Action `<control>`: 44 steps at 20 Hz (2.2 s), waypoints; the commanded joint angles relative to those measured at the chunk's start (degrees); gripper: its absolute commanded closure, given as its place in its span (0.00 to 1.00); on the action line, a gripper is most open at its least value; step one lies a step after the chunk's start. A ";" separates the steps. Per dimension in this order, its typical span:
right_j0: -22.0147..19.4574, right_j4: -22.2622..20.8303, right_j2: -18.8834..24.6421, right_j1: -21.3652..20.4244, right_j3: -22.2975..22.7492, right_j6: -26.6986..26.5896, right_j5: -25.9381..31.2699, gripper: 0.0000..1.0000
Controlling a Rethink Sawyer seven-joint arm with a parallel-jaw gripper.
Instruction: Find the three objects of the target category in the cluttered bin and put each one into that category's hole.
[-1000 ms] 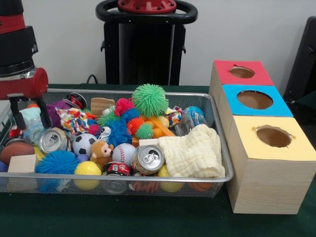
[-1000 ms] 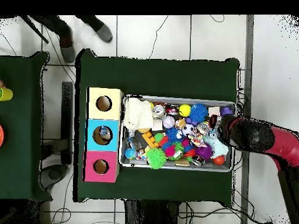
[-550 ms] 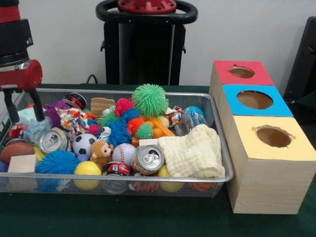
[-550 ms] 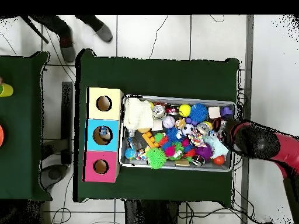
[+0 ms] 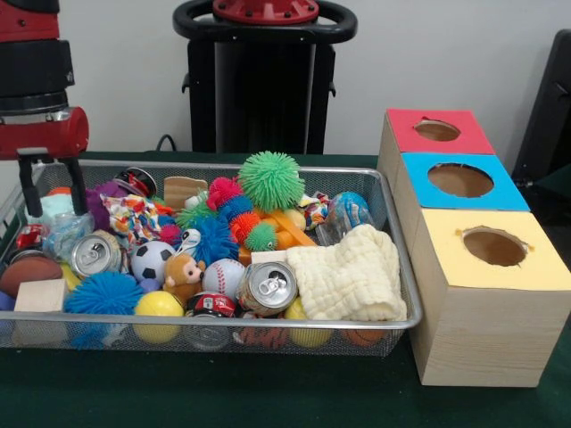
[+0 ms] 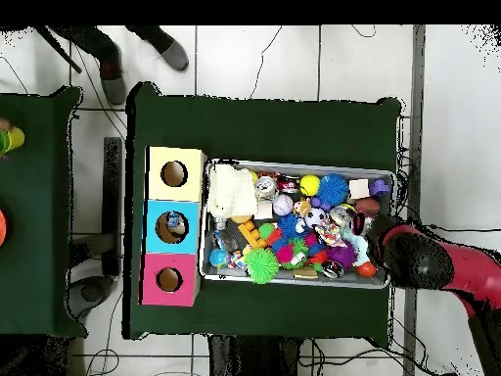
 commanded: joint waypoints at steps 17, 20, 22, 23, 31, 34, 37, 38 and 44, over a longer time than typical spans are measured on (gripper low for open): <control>0.12 -7.72 -5.69 7.65 3.11 -3.03 -5.73 0.00; -1.03 -8.77 -5.52 9.71 2.50 -4.05 -6.60 0.00; -1.52 -8.93 -5.14 10.72 1.91 -4.71 -6.65 0.00; -1.71 -8.88 -5.00 10.96 1.77 -4.90 -6.59 0.00; -4.06 -5.55 -1.94 7.84 2.18 -8.64 -0.91 0.00; -5.81 -3.22 0.37 6.81 1.37 -12.20 3.77 0.00; -6.55 -1.64 2.20 7.62 -1.62 -15.48 7.91 0.00; -6.71 -1.34 2.69 8.06 -2.71 -16.44 8.97 0.00; -6.47 -1.15 4.08 8.70 -5.95 -17.34 12.10 0.00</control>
